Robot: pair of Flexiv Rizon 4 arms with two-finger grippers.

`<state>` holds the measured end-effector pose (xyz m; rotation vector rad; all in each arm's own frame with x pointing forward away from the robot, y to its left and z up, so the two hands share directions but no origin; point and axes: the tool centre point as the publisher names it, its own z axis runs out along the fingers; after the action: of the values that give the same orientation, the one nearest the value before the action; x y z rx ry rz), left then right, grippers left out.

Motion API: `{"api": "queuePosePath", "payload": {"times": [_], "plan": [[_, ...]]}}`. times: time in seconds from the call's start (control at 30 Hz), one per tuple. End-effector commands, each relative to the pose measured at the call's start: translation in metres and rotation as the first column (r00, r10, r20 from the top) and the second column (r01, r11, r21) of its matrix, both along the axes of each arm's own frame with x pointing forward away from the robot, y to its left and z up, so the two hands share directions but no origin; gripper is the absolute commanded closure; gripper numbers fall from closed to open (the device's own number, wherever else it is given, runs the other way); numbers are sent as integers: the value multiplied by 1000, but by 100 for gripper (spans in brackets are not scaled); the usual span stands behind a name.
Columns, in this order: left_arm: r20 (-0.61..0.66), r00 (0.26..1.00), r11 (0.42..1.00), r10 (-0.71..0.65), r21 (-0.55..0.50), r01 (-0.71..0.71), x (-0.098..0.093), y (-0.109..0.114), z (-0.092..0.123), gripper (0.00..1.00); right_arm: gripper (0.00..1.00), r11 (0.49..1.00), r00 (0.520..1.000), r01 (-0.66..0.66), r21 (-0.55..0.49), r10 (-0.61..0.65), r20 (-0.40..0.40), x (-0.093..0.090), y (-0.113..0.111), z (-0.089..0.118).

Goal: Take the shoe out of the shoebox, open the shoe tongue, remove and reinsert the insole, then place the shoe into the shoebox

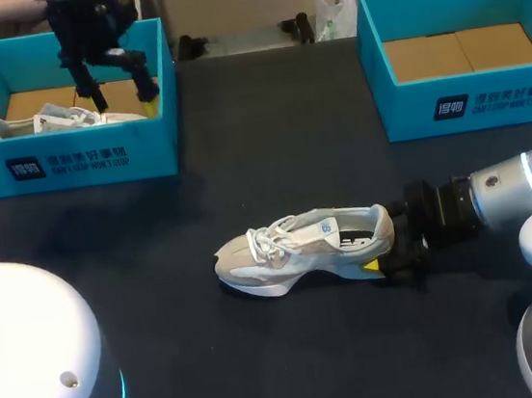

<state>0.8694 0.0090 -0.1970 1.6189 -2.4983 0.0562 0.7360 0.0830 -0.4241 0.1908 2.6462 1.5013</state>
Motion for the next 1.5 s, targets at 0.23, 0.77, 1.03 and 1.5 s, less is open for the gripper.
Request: {"api": "queuePosePath", "payload": {"times": [0.23, 0.77, 1.03, 1.5], "plan": [[114, 992, 997, 53, 49, -59, -37, -40, -15, 0, 100, 1000, 1000, 1, -5, -1, 0, 1, 2, -3], [103, 990, 985, 98, 135, -112, -83, -89, -39, 0, 100, 1000, 1000, 1, -5, -1, 0, 1, 2, -3], [75, 990, 979, 121, 159, -131, -89, -95, -40, 0, 100, 1000, 1000, 1, -5, -1, 0, 1, 2, -3], [75, 990, 979, 121, 159, -131, -89, -95, -40, 0, 100, 1000, 1000, 1, -5, -1, 0, 1, 2, -3]]}}
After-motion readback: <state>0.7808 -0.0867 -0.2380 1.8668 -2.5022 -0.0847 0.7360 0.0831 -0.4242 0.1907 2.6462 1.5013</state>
